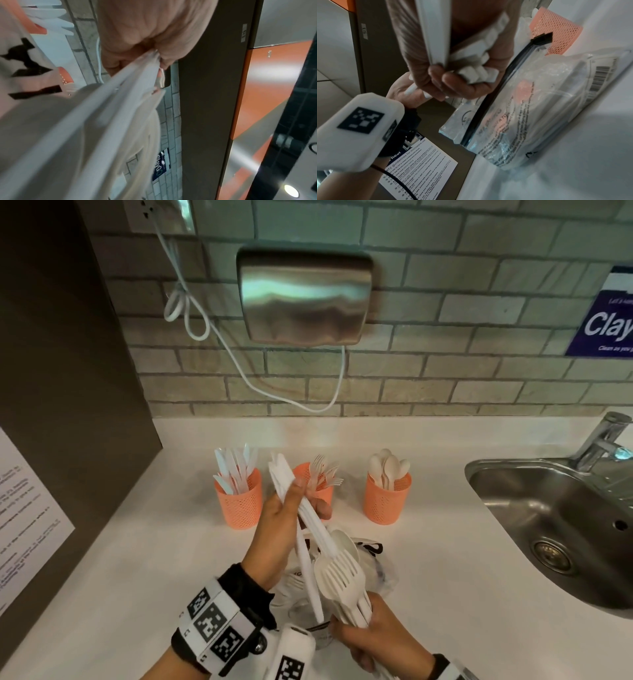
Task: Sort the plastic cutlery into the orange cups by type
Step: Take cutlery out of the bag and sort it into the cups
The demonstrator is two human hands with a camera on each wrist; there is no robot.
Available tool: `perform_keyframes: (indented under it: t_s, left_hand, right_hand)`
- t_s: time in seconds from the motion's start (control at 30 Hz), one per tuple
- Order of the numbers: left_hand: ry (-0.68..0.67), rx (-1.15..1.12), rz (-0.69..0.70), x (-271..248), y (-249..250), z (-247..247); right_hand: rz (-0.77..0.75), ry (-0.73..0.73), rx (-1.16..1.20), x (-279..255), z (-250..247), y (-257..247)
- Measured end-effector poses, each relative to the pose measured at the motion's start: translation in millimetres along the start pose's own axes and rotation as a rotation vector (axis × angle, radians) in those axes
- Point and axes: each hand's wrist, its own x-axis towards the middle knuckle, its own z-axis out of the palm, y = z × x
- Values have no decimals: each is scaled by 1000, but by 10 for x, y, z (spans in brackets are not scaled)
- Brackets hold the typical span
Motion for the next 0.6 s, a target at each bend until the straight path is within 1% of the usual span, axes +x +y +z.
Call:
perform_keyframes:
  t_s: [0.1,0.13,0.2,0.27,0.4,0.47,0.5,0.6]
  left_hand:
    - [68,-312,2,68,61,-21]
    - [104,-372,10,95,95,-30]
    - [178,-413,24,151,151,-70]
    - [219,-409,42,188,208,-134]
    - [207,-428,59,228,297,-290]
    - [173,-341,50,226,295,-352]
    - [153,-235,46,216,272,-373]
    - [57,177,12,149,139,-379]
  right_hand:
    - [-37,-8,-39,-2,-29,-3]
    - [-48,-13,-58,-2,-35,-1]
    - [-67,-37,-84,-14,-33,4]
    - [-68,-49,-95,-15,-20,9]
    - [-44,-68,-61,-21,-16,-17]
    - [-39,-60,-19,-26,-29,-49]
    - [-35,-47,5,-22,-36,-53]
    - [-2,-46,116,7,-67,-24]
